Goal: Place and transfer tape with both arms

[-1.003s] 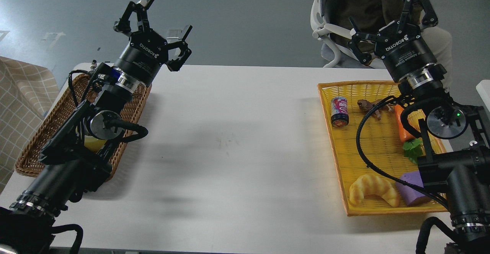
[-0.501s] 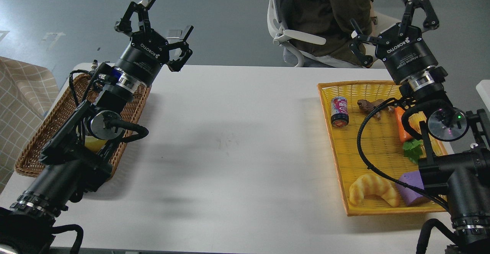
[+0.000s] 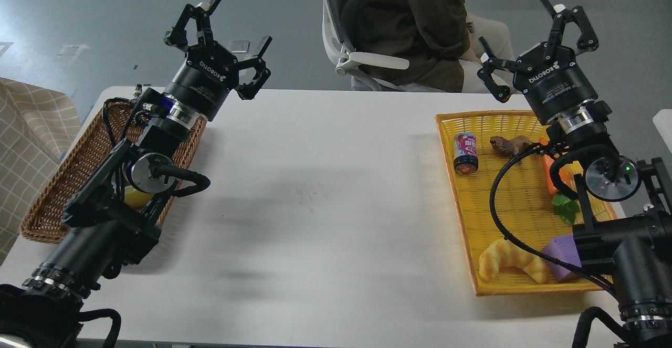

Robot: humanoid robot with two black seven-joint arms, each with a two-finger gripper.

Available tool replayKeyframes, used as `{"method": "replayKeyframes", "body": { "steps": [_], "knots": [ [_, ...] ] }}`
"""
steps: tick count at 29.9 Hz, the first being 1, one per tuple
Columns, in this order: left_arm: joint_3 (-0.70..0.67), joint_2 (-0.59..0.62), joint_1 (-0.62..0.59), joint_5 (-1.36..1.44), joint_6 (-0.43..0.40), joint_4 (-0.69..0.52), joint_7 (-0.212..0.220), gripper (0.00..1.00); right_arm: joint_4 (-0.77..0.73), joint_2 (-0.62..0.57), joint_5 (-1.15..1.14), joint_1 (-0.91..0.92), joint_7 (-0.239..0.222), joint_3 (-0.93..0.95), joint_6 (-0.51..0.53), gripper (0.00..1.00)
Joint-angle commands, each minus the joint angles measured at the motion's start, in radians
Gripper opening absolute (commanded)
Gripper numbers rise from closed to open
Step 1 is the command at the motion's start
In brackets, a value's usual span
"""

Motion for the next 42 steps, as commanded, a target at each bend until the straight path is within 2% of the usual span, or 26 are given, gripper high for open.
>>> {"method": "replayKeyframes", "body": {
  "steps": [1, 12, 22, 42],
  "knots": [
    [0.0, 0.002, -0.001, 0.001, 0.0, 0.005, -0.009, 0.98, 0.001, 0.001, 0.0, 0.007, 0.003, 0.003, 0.0, 1.0],
    [-0.001, -0.004, 0.008, -0.001, 0.0, 0.005, -0.014, 0.98, 0.01, 0.013, 0.0, -0.011, 0.004, 0.008, 0.0, 1.0],
    [-0.043, -0.062, 0.009, 0.002, 0.0, 0.005, -0.015, 0.98, 0.012, 0.016, 0.0, -0.013, 0.003, 0.031, 0.0, 1.0],
    [-0.035, -0.064, 0.017, 0.013, 0.0, 0.005, -0.014, 0.98, 0.009, 0.015, 0.0, -0.022, 0.003, 0.046, 0.0, 1.0]
  ]
}}
